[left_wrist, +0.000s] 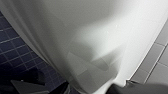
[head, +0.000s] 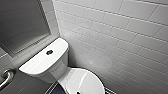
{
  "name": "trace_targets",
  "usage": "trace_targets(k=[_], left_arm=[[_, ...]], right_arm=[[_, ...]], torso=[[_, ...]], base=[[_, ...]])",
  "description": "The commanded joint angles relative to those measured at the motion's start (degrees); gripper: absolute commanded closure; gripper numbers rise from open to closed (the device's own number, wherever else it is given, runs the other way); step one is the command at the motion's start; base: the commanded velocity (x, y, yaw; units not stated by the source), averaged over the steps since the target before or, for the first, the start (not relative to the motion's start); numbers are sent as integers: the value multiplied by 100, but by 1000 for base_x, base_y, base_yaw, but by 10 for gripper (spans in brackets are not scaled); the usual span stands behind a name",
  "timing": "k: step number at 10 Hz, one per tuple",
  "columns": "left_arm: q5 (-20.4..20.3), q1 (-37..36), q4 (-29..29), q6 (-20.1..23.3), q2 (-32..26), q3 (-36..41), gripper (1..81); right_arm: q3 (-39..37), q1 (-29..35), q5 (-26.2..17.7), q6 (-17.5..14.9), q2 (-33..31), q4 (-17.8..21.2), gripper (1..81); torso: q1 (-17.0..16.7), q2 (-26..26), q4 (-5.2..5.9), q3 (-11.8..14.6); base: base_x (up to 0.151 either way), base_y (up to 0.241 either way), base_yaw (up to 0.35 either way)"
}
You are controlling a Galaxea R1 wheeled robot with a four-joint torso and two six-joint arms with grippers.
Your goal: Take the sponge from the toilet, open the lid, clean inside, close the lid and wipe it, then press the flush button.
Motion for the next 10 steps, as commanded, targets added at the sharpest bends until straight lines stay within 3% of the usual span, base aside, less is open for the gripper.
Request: trace_targets(k=[1,10], left_arm=[[-6,-755,-25,-78,35,236,10],[-85,-887,45,-166,-264,947,10]], right_arm=[[8,-155,-424,3,-112,65,811],[-142,-129,-441,-6,3,56,811]], torso=[[0,0,0,0],[0,0,0,0]], base=[[0,0,0],[0,0,0]])
